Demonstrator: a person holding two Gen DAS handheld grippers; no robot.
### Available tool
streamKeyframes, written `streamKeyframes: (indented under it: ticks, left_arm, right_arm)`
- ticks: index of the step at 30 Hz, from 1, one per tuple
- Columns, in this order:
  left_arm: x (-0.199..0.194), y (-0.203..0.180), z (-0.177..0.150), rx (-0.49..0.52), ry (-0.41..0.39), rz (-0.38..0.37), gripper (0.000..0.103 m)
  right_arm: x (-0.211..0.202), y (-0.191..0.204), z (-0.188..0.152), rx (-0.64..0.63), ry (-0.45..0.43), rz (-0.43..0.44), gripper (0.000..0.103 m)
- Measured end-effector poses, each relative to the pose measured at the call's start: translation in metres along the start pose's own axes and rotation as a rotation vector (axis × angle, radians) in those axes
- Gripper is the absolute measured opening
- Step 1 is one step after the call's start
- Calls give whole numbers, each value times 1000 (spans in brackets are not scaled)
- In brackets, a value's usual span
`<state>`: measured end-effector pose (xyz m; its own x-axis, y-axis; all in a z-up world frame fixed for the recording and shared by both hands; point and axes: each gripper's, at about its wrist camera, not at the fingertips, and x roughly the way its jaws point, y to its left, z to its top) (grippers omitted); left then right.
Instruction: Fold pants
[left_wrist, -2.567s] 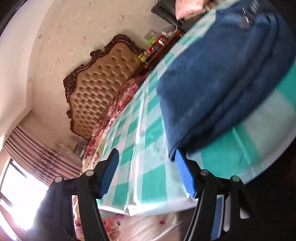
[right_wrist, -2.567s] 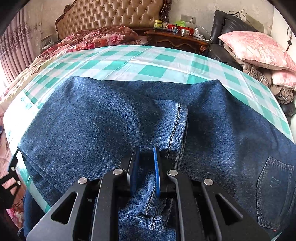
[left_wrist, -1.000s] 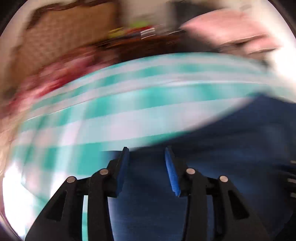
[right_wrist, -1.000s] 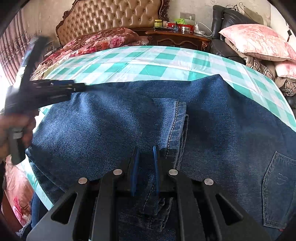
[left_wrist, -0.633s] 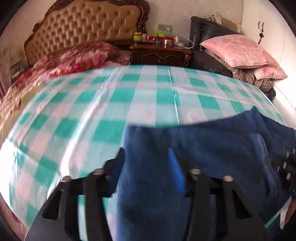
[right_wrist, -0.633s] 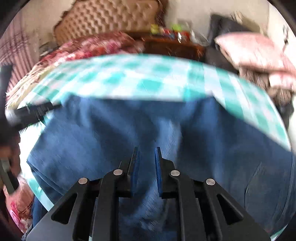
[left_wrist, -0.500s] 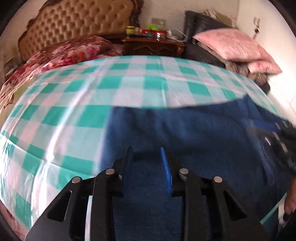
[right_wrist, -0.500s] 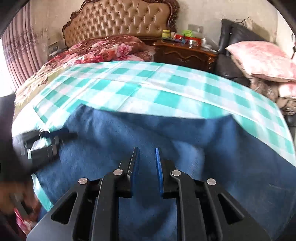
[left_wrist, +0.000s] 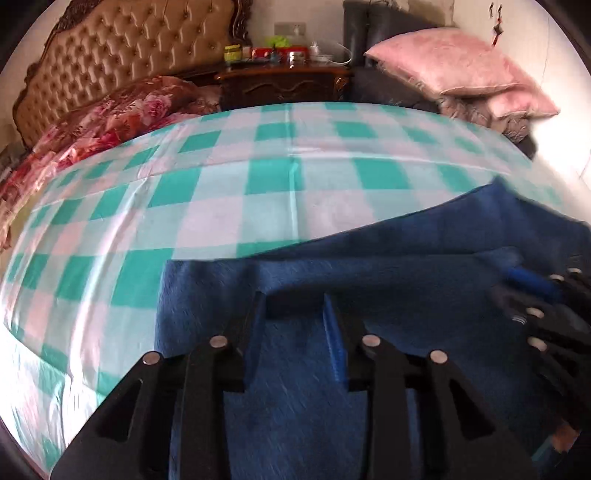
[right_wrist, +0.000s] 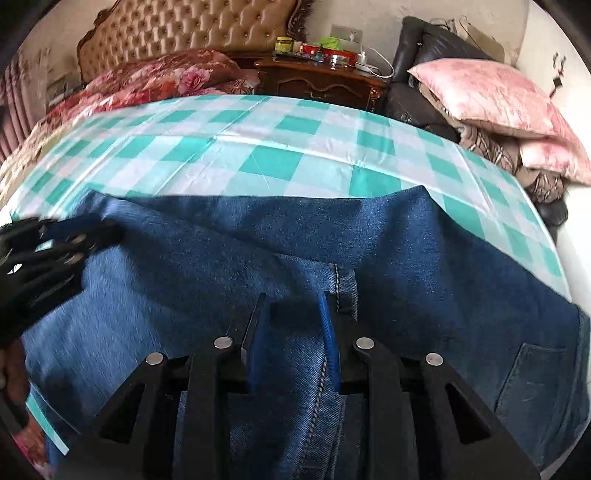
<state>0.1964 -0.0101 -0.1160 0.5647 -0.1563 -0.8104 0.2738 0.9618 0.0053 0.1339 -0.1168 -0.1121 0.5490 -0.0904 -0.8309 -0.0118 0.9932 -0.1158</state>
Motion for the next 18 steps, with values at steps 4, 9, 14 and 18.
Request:
streamKeyframes:
  ticks: [4, 9, 14, 18]
  left_arm:
    - [-13, 22, 4, -101, -29, 80, 38]
    - [-32, 34, -34, -88, -22, 45, 49]
    - [-41, 57, -60, -152, -47, 93, 55]
    - [-82, 52, -83, -144, -121, 28, 55]
  right_arm:
    - [2, -2, -1, 9, 0, 6, 25]
    - [3, -1, -2, 14, -4, 6, 25]
    - [0, -1, -3, 23, 3, 3, 25]
    - [-27, -8, -14, 65, -25, 8, 34]
